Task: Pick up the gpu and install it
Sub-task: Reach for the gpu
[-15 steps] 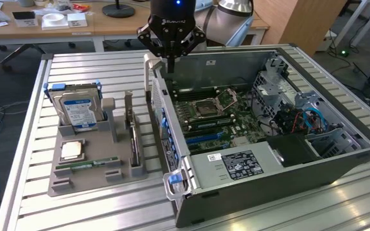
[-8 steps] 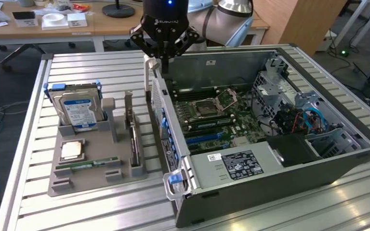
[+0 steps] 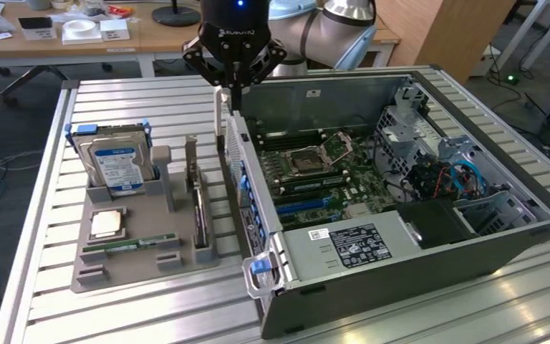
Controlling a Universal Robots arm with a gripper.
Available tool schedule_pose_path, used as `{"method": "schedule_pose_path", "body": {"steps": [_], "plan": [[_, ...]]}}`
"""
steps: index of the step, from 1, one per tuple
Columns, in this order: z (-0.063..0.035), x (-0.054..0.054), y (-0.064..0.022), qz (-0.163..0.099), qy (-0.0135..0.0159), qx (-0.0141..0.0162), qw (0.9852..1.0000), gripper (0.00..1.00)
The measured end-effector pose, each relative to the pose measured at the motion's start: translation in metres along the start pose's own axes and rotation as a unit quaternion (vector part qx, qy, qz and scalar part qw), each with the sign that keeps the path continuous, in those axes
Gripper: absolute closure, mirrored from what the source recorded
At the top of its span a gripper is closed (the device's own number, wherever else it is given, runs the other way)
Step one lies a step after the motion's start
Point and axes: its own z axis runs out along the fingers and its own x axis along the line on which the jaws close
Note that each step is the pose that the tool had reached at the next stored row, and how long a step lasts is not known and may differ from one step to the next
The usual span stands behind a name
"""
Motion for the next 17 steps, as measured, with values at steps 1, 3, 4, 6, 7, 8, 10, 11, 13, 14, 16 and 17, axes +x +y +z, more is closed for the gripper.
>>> {"method": "schedule_pose_path", "body": {"steps": [1,3,4,6,7,8,10,11,13,14,16,17], "plan": [[0.0,0.001,-0.0001,0.0,0.0,0.0,1.0,0.89],[-0.0001,0.004,-0.0003,0.0,0.0,0.0,1.0,0.89],[-0.0001,0.006,-0.0004,0.0,0.0,0.0,1.0,0.89],[-0.0002,0.009,-0.0006,0.0,0.0,0.0,1.0,0.89],[-0.0002,0.01,-0.0008,0.0,0.0,0.0,1.0,0.89],[-0.0003,0.012,-0.0009,0.0,0.0,0.0,1.0,0.89],[-0.0003,0.015,-0.0011,0.0,0.0,0.0,1.0,0.89],[-0.0004,0.016,-0.0012,0.0,0.0,0.0,1.0,0.89],[-0.0004,0.019,-0.0015,0.0,0.0,0.0,1.0,0.89],[-0.0003,0.021,-0.0016,0.0,0.0,0.0,1.0,0.89],[-0.0004,0.024,-0.0018,0.0,0.0,0.0,1.0,0.89],[-0.0004,0.025,-0.0019,0.0,0.0,0.0,1.0,0.89]]}}
